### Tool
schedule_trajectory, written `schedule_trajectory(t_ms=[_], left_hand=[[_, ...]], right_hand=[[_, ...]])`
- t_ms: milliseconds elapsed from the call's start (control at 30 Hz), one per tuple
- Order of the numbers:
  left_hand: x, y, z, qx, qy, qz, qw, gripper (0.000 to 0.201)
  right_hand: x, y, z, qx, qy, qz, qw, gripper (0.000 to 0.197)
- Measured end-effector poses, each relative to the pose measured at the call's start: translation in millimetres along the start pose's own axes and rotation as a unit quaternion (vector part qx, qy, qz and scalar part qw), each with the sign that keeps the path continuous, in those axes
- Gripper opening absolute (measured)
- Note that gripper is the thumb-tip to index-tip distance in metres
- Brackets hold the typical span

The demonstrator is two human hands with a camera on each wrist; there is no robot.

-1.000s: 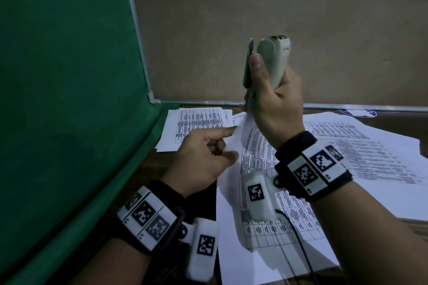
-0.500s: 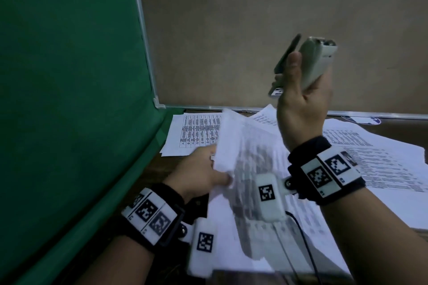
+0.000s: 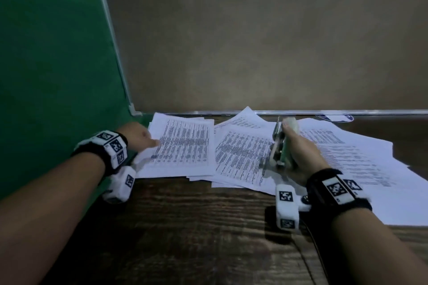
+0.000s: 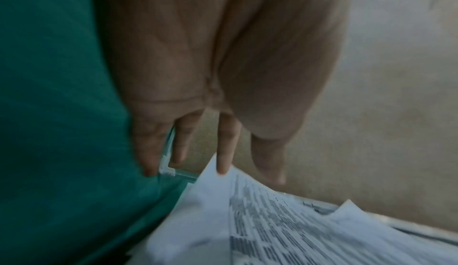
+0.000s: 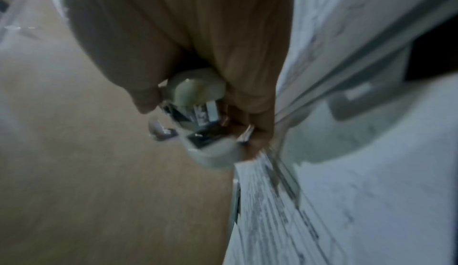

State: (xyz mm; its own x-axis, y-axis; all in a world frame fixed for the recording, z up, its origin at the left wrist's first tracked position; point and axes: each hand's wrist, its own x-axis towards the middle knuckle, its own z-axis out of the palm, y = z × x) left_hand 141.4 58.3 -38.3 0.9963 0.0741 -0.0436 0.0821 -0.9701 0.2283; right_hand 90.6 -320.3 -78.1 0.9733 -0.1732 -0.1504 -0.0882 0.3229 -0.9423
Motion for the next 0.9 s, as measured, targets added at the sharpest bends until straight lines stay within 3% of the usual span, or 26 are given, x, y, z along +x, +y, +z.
schedule_trajectory(t_ms=[200,333,433,567,667,800,900], left_hand=[[-12,45,28,0.125,-0.15,0.091,0.977,0.068],[2,62,33,0.204,-0.203,0.05,0.957,0.081],[14,61,35,0.228,-0.203,0.034,0.952,0.083],[13,56,34,0.176,-0.196,0.051,0.963,0.077],[1,66,31,0.158,-0.151,0.084,0.972,0.074],[-29,100,33,0.146,-0.101,0.191,0.965,0.081],[-57,134,45,0.149,-0.118,0.295,0.937,0.088]], right_hand=[[2,5,-7,0.055,-0.008,0.042,0.998,0.032],[1,3,-7,0.069,-0.009,0.05,0.996,0.029],[2,3,-11,0.078,-0.023,0.052,0.995,0.033],[2,-4,-17,0.101,-0.024,0.046,0.994,0.035],[1,-7,-23,0.106,-0.007,0.031,0.994,0.032],[-8,-14,-29,0.126,-0.004,0.015,0.992,0.035],[-15,-16,-39,0.15,-0.007,0.014,0.989,0.035]])
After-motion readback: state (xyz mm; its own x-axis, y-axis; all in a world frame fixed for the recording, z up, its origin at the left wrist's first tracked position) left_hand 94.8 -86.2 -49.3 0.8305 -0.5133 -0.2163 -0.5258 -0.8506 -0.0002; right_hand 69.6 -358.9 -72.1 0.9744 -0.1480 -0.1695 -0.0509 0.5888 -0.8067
